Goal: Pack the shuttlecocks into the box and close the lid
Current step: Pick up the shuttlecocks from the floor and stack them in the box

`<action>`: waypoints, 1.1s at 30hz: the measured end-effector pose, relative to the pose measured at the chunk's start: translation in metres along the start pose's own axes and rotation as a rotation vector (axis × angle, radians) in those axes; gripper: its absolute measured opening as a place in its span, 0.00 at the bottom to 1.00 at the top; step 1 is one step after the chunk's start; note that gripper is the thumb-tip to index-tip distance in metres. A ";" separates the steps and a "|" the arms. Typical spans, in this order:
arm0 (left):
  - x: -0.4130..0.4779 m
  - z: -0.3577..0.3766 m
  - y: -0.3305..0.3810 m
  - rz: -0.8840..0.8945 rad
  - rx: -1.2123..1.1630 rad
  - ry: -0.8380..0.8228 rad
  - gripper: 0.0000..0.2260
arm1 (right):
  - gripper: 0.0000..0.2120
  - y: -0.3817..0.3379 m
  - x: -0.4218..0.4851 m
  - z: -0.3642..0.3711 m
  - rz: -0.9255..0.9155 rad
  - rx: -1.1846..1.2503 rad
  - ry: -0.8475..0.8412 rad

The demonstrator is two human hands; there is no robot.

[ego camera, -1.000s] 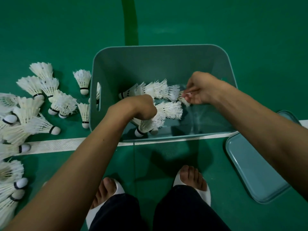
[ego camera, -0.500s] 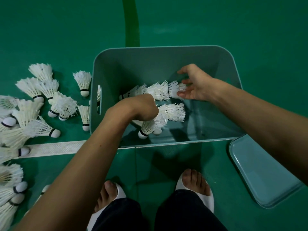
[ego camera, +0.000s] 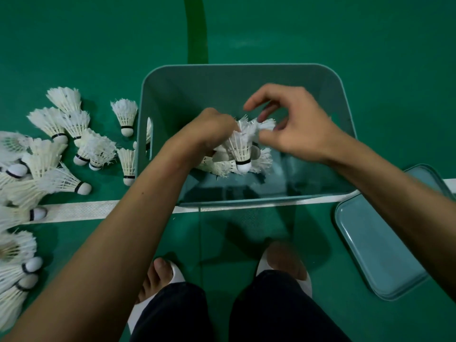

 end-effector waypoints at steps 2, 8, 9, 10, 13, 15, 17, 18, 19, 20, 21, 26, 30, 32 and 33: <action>0.002 0.002 -0.001 -0.029 -0.008 0.005 0.06 | 0.17 -0.008 -0.006 0.011 -0.073 -0.083 -0.077; 0.004 0.012 -0.007 -0.058 -0.207 0.006 0.09 | 0.11 0.001 0.002 0.007 0.045 -0.291 -0.096; 0.005 0.010 -0.009 -0.060 -0.243 0.025 0.14 | 0.10 0.006 0.002 0.003 0.095 -0.368 -0.099; 0.005 0.005 -0.012 -0.054 -0.223 0.068 0.17 | 0.09 0.012 0.001 -0.006 0.158 -0.458 -0.066; 0.001 -0.016 -0.012 0.058 -0.002 0.244 0.08 | 0.13 0.025 -0.007 -0.034 0.371 -0.725 0.091; -0.001 -0.024 -0.013 0.081 0.177 0.293 0.06 | 0.16 0.031 -0.012 -0.031 0.461 -0.870 0.077; -0.001 -0.025 -0.015 0.046 0.338 0.287 0.07 | 0.18 0.036 -0.015 -0.021 0.500 -0.967 0.056; -0.002 -0.025 -0.015 0.038 0.407 0.274 0.06 | 0.18 0.038 -0.015 -0.015 0.506 -0.971 0.056; -0.003 -0.023 -0.016 0.032 0.463 0.252 0.04 | 0.16 0.041 -0.015 -0.011 0.519 -0.941 0.054; -0.002 -0.022 -0.017 0.029 0.525 0.228 0.04 | 0.15 0.044 -0.015 -0.008 0.538 -0.895 0.049; -0.001 -0.018 -0.020 0.019 0.590 0.186 0.07 | 0.14 0.048 -0.015 -0.006 0.558 -0.849 0.049; 0.008 0.006 -0.036 -0.025 0.793 -0.109 0.09 | 0.03 0.066 -0.016 -0.003 0.670 -0.576 0.057; 0.008 0.017 -0.040 -0.023 0.829 -0.187 0.16 | 0.09 0.090 -0.016 0.002 0.832 -0.331 0.093; 0.009 0.019 -0.039 -0.025 0.859 -0.218 0.20 | 0.07 0.098 -0.013 0.008 0.875 -0.225 0.089; 0.009 0.019 -0.038 -0.028 0.862 -0.225 0.21 | 0.06 0.103 -0.012 0.010 0.903 -0.177 0.091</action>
Point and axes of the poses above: each hand's wrist, its own x-axis towards the middle knuckle, its own z-axis out of the palm, y = z × x, the point moved 8 cm from there along x, towards the middle knuckle, and after that the axes turned 5 degrees about x, right-handed, at the moved point
